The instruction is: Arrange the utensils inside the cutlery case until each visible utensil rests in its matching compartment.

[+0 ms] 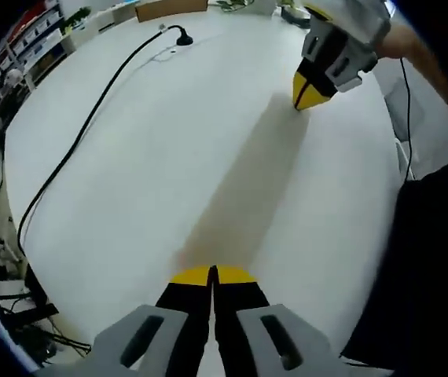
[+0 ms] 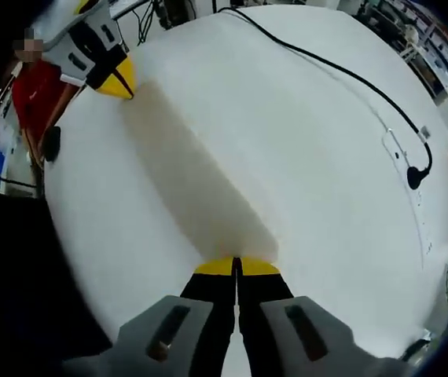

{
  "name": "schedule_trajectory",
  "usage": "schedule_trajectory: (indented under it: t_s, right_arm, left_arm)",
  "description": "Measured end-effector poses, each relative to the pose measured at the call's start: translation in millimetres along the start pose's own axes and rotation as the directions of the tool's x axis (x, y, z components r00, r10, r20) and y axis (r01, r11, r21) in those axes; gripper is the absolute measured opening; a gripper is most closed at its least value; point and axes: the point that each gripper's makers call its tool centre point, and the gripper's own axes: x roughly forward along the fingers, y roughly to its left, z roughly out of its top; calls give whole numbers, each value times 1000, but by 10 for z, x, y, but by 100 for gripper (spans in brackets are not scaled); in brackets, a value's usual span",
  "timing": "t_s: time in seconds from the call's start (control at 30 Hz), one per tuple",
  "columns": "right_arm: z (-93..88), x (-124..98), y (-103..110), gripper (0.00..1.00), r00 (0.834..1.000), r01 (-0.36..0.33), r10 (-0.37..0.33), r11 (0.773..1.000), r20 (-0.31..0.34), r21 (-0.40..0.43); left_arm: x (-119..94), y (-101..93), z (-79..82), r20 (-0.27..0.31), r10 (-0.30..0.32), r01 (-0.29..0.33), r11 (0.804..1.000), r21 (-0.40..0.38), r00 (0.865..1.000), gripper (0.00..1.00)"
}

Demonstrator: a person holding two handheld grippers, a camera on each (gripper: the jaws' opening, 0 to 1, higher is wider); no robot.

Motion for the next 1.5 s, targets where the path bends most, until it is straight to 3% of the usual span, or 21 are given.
schedule_trajectory:
  t_s: [0.17,0.27,0.3,0.37,0.53,0.67,0.87,1.1,1.5]
  right_arm:
    - [4,-2,-3,0,1000,7,-7,1000,5,-4]
    - [2,-27,-3,0,999,-37,37,998,13,43]
    - [24,-34,-13,0,998,-48,46,998,47,43]
    - [14,-54,-62,0,998,-19,12,994,61,108]
    - [119,-85,-53,0,996,-13,6,996,85,84]
    - [70,13,-58,0,999,29,-30,998,14,64]
    - [94,22,-64,0,1000,-9,8,999,5,49]
    - [106,29,-48,0,998,40,-41,999,-48,-15]
    - [107,11,-50,0,998,29,-30,999,-47,-23]
  left_arm:
    - [10,-3,31,5,0,0,999,-38,1000,0]
    - [-6,-8,70,38,-14,14,1000,4,999,0]
    - [-8,12,62,40,-4,5,999,-41,999,0]
    - [-23,31,38,34,-4,6,998,-58,999,0]
    - [-9,25,37,29,-1,3,998,-67,1000,0]
    - [-7,19,37,23,4,-2,999,-51,1000,0]
    - [19,10,45,-24,15,-15,1000,-12,1000,0]
    - [26,34,58,-29,-24,23,999,-23,999,0]
    - [28,0,76,-103,4,-1,1000,30,995,0]
